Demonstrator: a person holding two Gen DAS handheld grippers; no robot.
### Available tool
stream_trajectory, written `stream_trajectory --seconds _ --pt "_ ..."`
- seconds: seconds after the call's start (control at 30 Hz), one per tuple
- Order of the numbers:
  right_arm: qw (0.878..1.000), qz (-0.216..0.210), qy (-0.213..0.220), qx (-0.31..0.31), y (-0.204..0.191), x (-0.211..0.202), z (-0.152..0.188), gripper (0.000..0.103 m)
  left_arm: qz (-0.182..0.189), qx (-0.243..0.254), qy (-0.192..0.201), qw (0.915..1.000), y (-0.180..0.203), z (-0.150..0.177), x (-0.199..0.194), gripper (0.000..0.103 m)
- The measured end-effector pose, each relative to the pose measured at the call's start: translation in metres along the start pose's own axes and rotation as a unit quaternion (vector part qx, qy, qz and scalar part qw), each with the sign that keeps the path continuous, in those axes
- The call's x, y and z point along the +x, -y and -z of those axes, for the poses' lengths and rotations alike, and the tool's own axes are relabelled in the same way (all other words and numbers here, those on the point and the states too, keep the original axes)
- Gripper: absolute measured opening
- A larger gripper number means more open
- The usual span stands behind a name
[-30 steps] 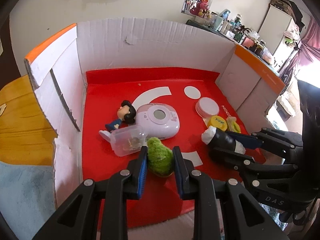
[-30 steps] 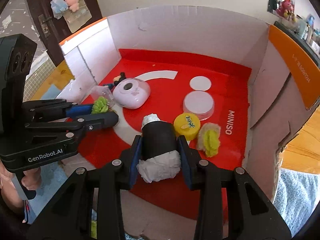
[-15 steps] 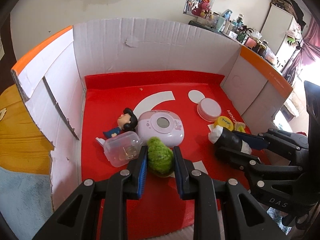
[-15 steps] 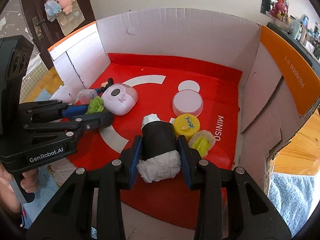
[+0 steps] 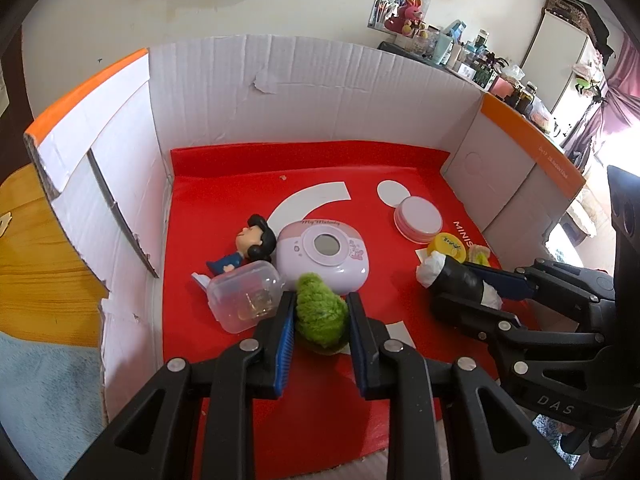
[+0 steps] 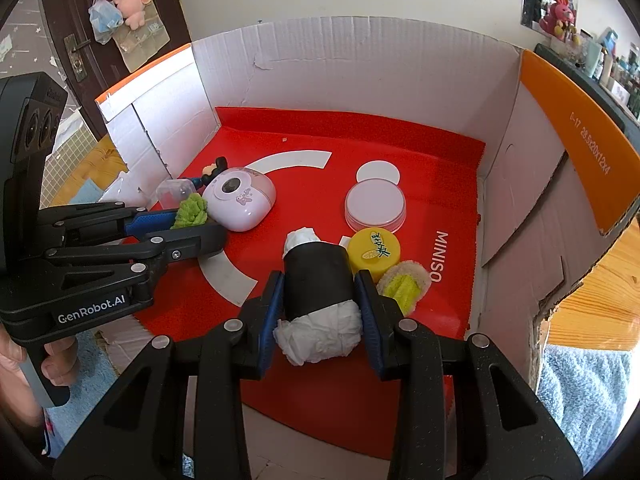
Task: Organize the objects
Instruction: 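Lower and release the green toy by the pink device while the right tool releases the cylinder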
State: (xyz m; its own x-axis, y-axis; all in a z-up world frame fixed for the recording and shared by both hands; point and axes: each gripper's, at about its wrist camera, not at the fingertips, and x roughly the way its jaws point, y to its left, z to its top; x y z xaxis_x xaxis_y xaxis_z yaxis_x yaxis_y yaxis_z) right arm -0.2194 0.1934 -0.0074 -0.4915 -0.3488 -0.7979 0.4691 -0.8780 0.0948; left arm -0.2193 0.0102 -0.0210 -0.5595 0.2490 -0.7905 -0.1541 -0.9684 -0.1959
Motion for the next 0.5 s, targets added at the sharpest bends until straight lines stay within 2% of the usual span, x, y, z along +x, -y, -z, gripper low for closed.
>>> stream_trajectory --seconds 0.37,0.5 --pt "1.0 -0.004 0.001 0.005 -0.0006 -0.0035 0.0007 0.035 -0.003 0.005 0.001 1.0 -0.0007 -0.0004 0.0003 0.027" --pt "1.0 -0.009 0.001 0.007 -0.0002 -0.0046 0.0013 0.036 -0.006 0.005 0.003 1.0 -0.0008 -0.0002 -0.0003 0.032"
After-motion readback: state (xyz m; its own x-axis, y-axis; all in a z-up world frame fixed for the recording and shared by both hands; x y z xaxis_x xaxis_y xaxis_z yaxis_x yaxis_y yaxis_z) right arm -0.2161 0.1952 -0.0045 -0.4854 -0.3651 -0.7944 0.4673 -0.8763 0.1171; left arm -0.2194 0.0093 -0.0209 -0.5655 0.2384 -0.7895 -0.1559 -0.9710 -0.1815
